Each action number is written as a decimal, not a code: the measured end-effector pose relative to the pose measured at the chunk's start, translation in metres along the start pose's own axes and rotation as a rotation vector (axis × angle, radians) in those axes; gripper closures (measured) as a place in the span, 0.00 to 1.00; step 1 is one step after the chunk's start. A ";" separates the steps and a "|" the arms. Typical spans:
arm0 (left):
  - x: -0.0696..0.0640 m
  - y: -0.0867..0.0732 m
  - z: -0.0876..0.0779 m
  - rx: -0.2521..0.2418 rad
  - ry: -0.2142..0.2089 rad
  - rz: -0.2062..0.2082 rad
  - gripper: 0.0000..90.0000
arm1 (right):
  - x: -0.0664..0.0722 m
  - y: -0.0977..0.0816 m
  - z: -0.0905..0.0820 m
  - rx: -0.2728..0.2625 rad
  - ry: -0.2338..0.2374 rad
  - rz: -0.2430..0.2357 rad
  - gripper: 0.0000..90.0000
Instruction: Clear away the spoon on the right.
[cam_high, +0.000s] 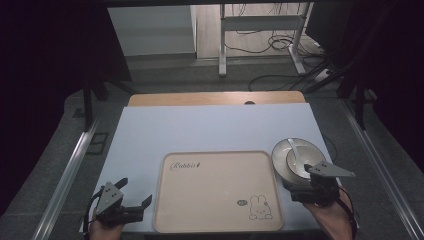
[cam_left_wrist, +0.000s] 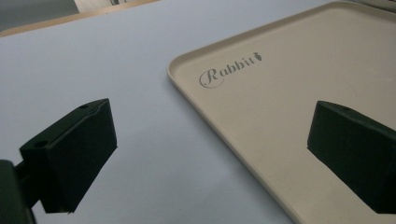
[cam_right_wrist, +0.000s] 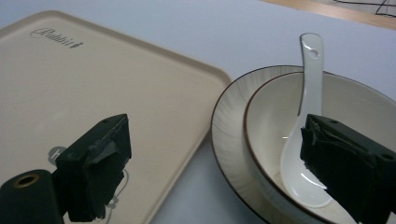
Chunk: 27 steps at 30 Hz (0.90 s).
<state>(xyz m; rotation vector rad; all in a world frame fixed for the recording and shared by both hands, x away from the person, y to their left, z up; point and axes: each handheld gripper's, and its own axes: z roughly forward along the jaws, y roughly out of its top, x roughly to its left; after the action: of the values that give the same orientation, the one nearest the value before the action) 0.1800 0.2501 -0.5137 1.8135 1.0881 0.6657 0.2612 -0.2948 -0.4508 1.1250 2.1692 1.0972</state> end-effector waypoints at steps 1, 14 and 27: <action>0.000 0.000 0.000 0.000 0.000 0.000 0.01 | 0.000 0.000 0.000 0.000 0.000 0.000 0.10; 0.000 0.000 0.000 0.008 0.001 -0.003 0.02 | -0.014 0.010 0.006 0.034 -0.040 0.008 0.17; 0.001 0.000 0.000 0.012 0.006 -0.005 0.02 | -0.029 0.021 0.016 0.068 -0.074 0.006 0.25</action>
<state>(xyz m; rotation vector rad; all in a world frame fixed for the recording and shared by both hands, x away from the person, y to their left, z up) 0.1806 0.2507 -0.5141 1.8189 1.1027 0.6632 0.2977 -0.3046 -0.4417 1.1831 2.1609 0.9751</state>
